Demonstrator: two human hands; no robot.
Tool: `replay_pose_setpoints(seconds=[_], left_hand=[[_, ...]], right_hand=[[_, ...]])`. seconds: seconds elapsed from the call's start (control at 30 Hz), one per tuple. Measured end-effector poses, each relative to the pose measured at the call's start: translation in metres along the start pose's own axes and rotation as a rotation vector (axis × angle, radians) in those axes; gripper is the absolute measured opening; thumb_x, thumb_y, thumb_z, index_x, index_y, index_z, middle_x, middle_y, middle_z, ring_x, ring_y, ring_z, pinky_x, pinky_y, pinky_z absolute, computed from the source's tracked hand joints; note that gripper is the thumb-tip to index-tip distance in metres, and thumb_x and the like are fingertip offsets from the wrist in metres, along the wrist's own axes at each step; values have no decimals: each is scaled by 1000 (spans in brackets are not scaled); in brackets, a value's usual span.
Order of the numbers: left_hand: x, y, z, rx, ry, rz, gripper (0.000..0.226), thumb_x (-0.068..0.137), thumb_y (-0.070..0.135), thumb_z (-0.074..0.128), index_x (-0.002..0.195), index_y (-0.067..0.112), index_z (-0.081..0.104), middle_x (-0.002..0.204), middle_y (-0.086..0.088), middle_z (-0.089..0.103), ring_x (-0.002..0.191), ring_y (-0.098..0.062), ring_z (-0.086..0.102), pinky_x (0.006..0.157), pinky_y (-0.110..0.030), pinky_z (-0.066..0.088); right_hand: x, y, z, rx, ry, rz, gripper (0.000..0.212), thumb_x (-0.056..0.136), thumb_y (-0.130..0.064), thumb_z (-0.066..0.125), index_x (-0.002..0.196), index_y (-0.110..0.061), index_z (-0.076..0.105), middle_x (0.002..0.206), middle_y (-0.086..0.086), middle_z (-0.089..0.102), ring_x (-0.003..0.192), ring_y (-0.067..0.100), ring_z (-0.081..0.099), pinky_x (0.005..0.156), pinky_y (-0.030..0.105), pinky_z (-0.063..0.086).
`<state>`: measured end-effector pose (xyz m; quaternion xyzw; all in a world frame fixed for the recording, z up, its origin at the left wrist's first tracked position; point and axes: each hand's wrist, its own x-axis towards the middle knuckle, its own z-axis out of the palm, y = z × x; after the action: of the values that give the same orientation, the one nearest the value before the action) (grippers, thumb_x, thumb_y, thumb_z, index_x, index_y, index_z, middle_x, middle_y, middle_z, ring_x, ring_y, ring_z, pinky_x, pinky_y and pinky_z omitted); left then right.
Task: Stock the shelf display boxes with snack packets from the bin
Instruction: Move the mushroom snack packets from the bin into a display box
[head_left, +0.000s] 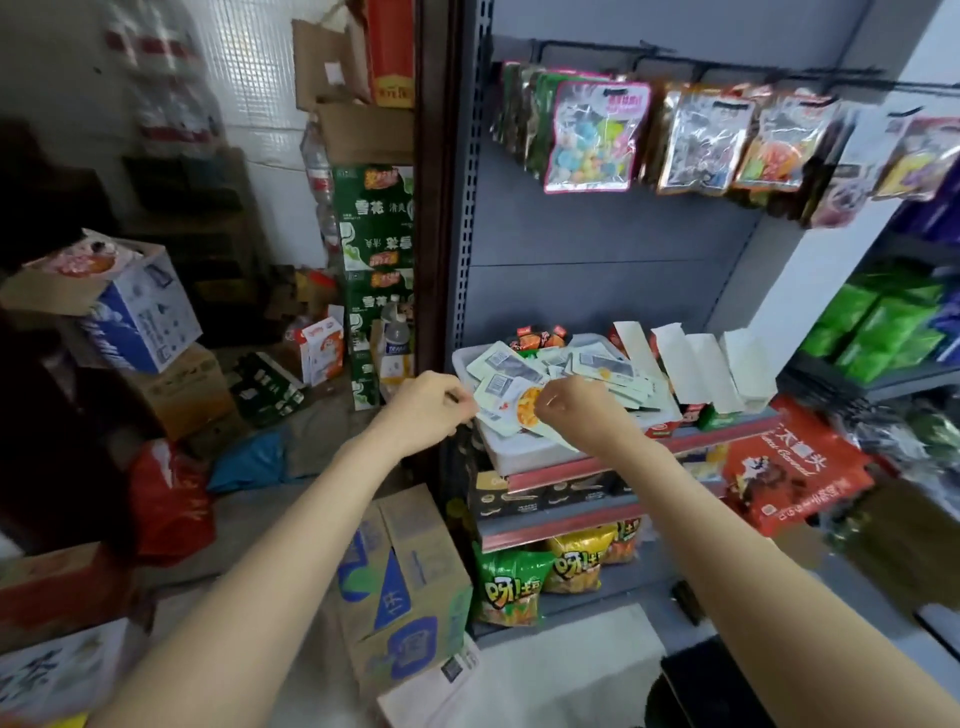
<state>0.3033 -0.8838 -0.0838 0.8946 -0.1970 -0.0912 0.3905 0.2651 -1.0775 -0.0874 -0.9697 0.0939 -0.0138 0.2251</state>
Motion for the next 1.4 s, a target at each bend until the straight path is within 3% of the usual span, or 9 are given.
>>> replay_pose_setpoints(seconds=[0.2,0.4,0.53,0.63,0.8,0.97,1.1,1.27,1.4], left_hand=[[84,8,53,7,104,-56,15,91,21,55,97,17,68,96,-1,69,90,-16,64,77,-30,50],[163,-7,102,104,-24,-50,24,92,18,56,114,11,63,116,-4,63,108,-17,58,86,-26,47],[217,-21,127,223,-186,24,51,87,31,64,134,15,49,137,-5,50,125,-21,46,95,-26,37],[246,-29,145,408,-342,58,92,78,54,68,149,22,20,157,1,17,144,-20,15,115,-33,18],[273,-36,169,539,-430,25,119,68,65,70,150,27,-7,158,3,-16,145,-19,-15,117,-41,-4],[287,-39,176,508,-272,18,99,70,59,71,149,30,19,159,2,9,145,-19,7,115,-40,13],[292,-31,172,584,-100,-48,69,69,60,71,129,36,49,141,7,40,131,-19,30,105,-41,22],[298,-18,175,580,108,-265,60,69,60,71,112,24,50,118,2,60,113,-19,52,90,-36,34],[299,-2,174,341,254,-366,52,78,49,70,115,17,53,109,-2,65,102,-22,59,75,-29,39]], right_hand=[[71,71,-8,-6,-12,-18,33,90,-21,55,123,-14,59,122,9,61,102,26,62,88,41,51],[146,128,4,-98,-86,-1,50,89,-29,59,136,-17,46,139,10,46,123,29,47,97,41,45],[195,158,17,-142,-166,41,65,89,-36,60,144,-18,32,151,10,29,138,33,27,109,45,32],[221,172,24,-121,-232,60,72,88,-43,59,147,-21,23,157,8,14,143,33,13,114,46,19],[247,190,30,-136,-362,87,76,89,-55,50,150,-28,12,159,5,-3,146,31,-6,116,49,5],[261,206,23,-141,-448,32,67,90,-58,44,148,-28,26,158,3,12,145,32,5,115,51,9],[267,218,15,-123,-419,12,60,90,-60,41,143,-31,37,154,0,23,143,32,14,112,53,19],[284,233,13,-89,-454,-104,79,72,-87,22,115,-36,63,123,3,56,123,30,45,104,50,36],[301,245,14,-78,-540,-165,88,61,-96,11,92,-34,64,113,7,60,114,31,50,100,50,39]])
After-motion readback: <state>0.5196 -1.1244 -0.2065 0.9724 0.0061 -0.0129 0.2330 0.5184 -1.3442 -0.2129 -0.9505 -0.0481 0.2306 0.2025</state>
